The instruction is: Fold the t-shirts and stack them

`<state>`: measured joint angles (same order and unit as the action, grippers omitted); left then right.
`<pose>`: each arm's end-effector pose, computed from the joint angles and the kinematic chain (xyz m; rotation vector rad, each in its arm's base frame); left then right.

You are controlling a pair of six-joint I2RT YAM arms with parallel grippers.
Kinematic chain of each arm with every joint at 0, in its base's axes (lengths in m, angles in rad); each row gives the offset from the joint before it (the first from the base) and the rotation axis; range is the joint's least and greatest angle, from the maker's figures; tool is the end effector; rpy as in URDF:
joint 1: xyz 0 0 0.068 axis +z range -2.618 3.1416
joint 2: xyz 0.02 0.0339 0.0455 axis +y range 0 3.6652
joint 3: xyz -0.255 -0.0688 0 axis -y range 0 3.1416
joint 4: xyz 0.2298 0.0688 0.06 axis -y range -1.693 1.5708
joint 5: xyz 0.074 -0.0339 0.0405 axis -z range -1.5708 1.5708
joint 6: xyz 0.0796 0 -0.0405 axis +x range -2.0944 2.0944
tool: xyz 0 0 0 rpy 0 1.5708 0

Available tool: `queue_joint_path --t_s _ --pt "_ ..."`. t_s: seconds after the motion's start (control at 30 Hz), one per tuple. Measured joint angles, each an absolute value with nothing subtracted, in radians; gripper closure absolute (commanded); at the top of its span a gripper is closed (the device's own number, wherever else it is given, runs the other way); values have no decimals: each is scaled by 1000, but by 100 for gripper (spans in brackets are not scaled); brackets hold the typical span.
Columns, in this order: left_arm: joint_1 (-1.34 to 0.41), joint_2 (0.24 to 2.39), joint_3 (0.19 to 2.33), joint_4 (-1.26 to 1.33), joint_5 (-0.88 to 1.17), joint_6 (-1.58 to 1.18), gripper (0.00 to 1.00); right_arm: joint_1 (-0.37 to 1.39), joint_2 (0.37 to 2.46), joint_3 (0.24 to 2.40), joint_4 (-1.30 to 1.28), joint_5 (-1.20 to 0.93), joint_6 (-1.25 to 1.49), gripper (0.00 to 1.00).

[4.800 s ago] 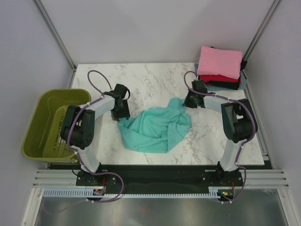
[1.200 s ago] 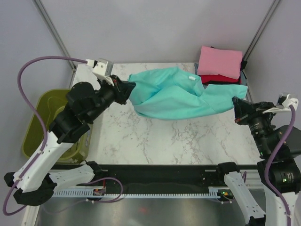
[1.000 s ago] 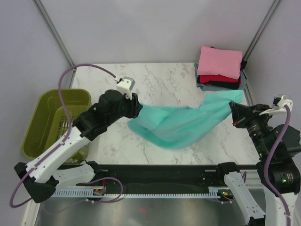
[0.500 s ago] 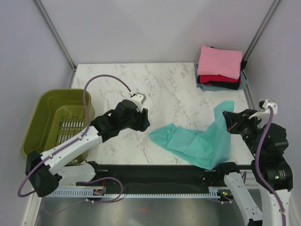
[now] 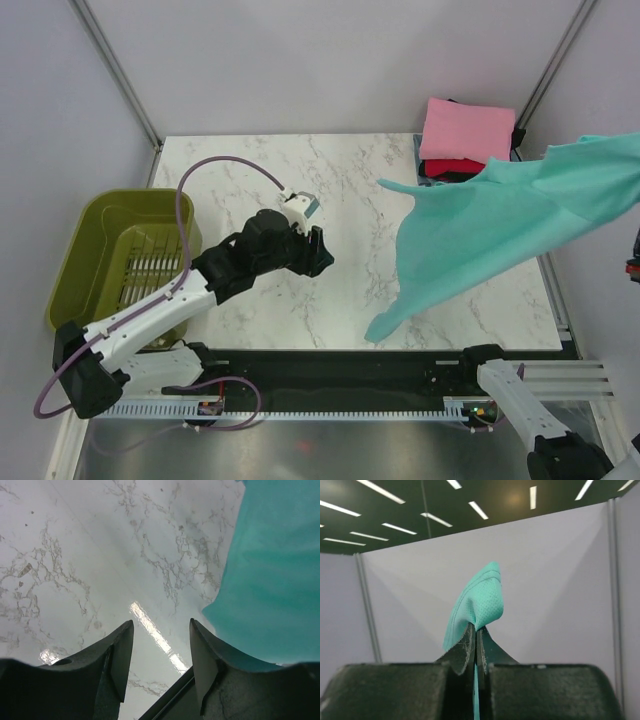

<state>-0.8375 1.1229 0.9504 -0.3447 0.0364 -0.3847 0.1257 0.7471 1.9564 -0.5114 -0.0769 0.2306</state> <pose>0.1851 -0.2098 0.2871 0.5127 2.1228 -0.7613 -0.0250 0.0030 0.6215 -0.0263 0.8803 0.3667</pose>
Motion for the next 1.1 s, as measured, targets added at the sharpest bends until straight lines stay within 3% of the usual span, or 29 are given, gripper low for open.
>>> queue_joint_path --t_s 0.17,0.33,0.47,0.77,1.1 --pt "-838 1096 950 -334 36 -385 45 152 715 1862 -503 130 159 100" --pt "-838 1117 919 -288 38 -386 44 155 662 1455 -602 378 168 100" --pt "-852 1268 909 -222 66 -403 45 155 633 1206 -731 516 204 100" --pt "-991 1528 914 -81 125 -435 46 155 653 1192 -786 664 259 100" --pt "-1056 1835 1109 65 288 -440 46 155 669 1148 -767 698 265 100"
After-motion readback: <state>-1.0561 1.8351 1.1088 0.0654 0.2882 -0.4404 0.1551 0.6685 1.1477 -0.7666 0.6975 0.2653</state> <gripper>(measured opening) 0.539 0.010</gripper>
